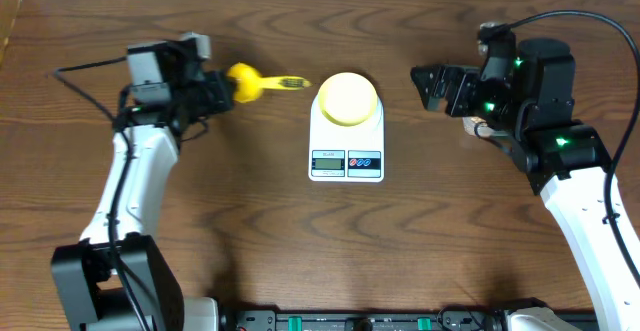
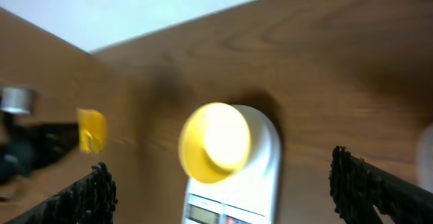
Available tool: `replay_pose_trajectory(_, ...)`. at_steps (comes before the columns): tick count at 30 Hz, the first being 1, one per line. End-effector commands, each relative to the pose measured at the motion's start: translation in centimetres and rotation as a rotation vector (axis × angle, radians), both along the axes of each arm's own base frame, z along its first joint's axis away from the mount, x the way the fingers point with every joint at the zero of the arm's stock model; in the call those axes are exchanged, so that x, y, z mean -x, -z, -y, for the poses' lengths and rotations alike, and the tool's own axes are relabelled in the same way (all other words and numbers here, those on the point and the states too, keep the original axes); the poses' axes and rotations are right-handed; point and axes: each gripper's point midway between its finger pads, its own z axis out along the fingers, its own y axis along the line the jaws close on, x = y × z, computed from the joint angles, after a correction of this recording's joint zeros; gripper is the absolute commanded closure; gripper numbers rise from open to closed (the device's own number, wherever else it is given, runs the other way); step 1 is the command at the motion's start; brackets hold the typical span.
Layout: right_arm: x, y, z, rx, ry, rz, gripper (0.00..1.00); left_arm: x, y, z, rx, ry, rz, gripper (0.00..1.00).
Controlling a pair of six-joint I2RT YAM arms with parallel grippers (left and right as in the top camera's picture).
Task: Scoop item into bowl and weigh 50g on scale
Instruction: 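Carry the scoop over the scale, handle toward the right gripper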
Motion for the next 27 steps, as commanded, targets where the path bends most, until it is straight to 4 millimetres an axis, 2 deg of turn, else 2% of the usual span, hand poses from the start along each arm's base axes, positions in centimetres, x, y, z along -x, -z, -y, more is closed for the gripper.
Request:
replay_pose_trajectory(1,0.3,-2.0,-1.0,-0.153,0.018,-0.042,0.01,0.9,-2.2,5.5,0.109,0.128,0.012,0.93)
replay_pose_trajectory(5,0.1,-1.8,-0.7,-0.221,0.084,-0.103,0.01,1.6,-2.8,9.7,0.141,0.199,0.017,0.93)
replay_pose_trajectory(9,0.0,-1.4,-0.4,-0.208,0.103,-0.108,0.01,2.6,-3.8,13.4,0.150,0.283,0.040,0.93)
replay_pose_trajectory(11,0.1,-1.1,-0.8,-0.216,0.081,-0.126,0.01,2.9,-4.4,14.8,0.153,0.317,0.059,0.93)
replay_pose_trajectory(13,0.8,-1.0,-2.2,-0.231,-0.025,-0.133,0.04,2.9,-4.7,15.6,0.147,0.330,0.077,0.93)
replay_pose_trajectory(17,2.6,-1.1,-5.2,-0.251,-0.278,-0.109,0.10,2.5,-4.3,15.5,0.102,0.297,0.086,0.93)
replay_pose_trajectory(22,4.3,1.3,-6.4,-0.213,-0.370,-0.182,0.14,2.3,-4.0,15.1,0.081,0.274,0.080,0.93)
replay_pose_trajectory(27,5.7,1.8,-7.4,-0.183,-0.439,-0.185,0.11,2.1,-3.0,14.0,0.030,0.223,0.052,0.93)
